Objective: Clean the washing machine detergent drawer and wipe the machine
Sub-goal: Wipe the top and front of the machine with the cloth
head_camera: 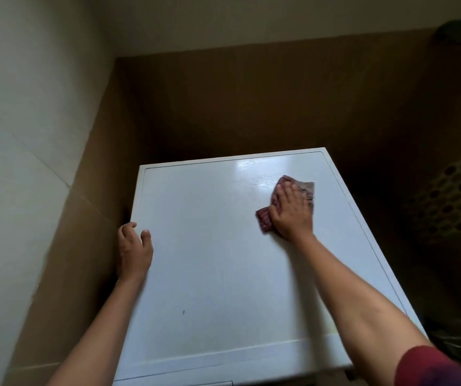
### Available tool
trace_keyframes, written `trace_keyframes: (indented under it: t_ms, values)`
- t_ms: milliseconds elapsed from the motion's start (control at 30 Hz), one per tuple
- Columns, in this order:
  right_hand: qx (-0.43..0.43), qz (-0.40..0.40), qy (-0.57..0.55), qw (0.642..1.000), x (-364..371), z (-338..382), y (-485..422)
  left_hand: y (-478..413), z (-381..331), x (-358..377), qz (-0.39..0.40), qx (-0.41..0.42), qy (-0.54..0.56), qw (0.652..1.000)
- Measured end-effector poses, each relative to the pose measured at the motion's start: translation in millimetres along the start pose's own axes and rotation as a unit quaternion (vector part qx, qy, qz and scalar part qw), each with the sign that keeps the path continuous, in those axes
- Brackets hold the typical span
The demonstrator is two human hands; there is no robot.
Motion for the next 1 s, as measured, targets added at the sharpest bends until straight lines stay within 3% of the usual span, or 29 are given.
trace_keyframes:
  t_ms: [167,433,533,800,1000]
  values:
    - [0.109,-0.008,0.018,0.994,-22,-114,-12,-18,-9,14,-0.007,-0.021,-0.011,1.000]
    - [0.162,-0.007,0.025,0.986,-28,-120,-57,-54,-12,30,-0.019,-0.006,-0.028,0.999]
    - [0.174,-0.008,0.027,0.984,-28,-109,-86,-58,-12,37,-0.019,0.035,-0.024,0.999]
    - [0.129,0.002,0.016,0.992,-7,-8,-149,-54,-10,37,-0.016,0.023,-0.005,1.000]
    - [-0.056,0.037,-0.029,0.997,24,155,-153,-53,-11,33,-0.011,0.005,0.024,1.000]
Point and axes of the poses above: each hand's wrist, its own y-axis away from the middle knuckle, its own x-axis out of the palm, z = x × y, the point moved 6 cm from there along -y, towards the middle knuckle, and after that the axes turned 2 degrees about -z, right-handed, at the moved point
